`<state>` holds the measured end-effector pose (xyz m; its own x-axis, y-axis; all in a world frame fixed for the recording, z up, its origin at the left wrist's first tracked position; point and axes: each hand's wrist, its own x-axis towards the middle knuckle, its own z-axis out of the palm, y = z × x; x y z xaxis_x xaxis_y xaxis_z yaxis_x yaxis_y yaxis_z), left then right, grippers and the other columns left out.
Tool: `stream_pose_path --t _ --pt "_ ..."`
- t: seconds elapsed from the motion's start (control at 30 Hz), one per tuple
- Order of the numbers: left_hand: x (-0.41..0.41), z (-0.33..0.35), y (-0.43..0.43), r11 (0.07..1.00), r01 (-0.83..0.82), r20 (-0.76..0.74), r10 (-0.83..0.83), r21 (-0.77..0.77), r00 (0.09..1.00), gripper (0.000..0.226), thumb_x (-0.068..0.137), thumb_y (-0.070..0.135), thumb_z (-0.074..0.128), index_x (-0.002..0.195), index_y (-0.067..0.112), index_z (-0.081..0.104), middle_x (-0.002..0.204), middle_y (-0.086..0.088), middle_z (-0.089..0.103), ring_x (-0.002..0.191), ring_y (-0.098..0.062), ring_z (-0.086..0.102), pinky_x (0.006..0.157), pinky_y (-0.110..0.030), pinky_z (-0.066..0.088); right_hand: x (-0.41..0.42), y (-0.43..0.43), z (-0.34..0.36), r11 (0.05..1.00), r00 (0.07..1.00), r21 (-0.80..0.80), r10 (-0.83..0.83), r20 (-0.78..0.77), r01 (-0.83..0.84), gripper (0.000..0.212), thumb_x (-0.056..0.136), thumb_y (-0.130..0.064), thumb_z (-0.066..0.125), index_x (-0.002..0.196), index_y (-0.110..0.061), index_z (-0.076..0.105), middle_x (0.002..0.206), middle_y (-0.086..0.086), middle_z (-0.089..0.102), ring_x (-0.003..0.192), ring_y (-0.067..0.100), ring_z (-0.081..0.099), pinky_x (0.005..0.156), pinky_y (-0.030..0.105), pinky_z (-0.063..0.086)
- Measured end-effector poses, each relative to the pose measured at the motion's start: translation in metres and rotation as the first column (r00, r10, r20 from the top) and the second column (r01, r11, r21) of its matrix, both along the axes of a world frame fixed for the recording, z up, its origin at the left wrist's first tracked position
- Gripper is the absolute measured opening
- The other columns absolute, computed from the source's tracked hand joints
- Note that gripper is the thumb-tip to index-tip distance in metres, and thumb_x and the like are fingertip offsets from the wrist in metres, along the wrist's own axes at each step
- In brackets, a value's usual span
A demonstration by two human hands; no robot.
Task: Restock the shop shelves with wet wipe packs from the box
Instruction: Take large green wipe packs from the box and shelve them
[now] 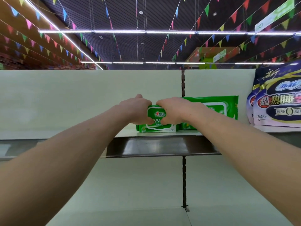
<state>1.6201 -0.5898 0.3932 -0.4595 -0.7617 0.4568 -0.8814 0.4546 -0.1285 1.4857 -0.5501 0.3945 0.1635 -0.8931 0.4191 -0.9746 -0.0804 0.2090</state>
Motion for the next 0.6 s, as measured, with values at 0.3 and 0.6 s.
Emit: stream_pose_path --t 0.3,0.6 --pt "0.023 0.005 0.018 0.999 -0.007 -0.107 0.01 0.036 0.994 0.082 0.084 0.041 0.068 0.15 0.023 0.025 0.144 -0.007 0.034 0.125 -0.028 0.046 0.104 -0.041 0.041 0.014 0.009 0.001 0.997 0.998 -0.041 0.065 -0.024 -0.066 0.054 0.087 -0.036 0.061 0.135 -0.021 0.043 0.114 0.001 0.055 0.099 0.022 0.055 0.084 0.04 0.051" --pt "0.027 0.003 0.03 0.982 -0.185 -0.108 0.188 0.031 0.976 0.073 0.084 0.038 0.068 0.147 0.023 0.034 0.144 -0.004 0.04 0.129 -0.024 0.043 0.106 -0.041 0.039 0.021 0.006 0.003 0.945 0.954 -0.128 0.299 -0.027 -0.3 0.058 0.091 -0.03 0.059 0.144 -0.024 0.037 0.135 0.002 0.048 0.119 0.023 0.049 0.085 0.034 0.044"
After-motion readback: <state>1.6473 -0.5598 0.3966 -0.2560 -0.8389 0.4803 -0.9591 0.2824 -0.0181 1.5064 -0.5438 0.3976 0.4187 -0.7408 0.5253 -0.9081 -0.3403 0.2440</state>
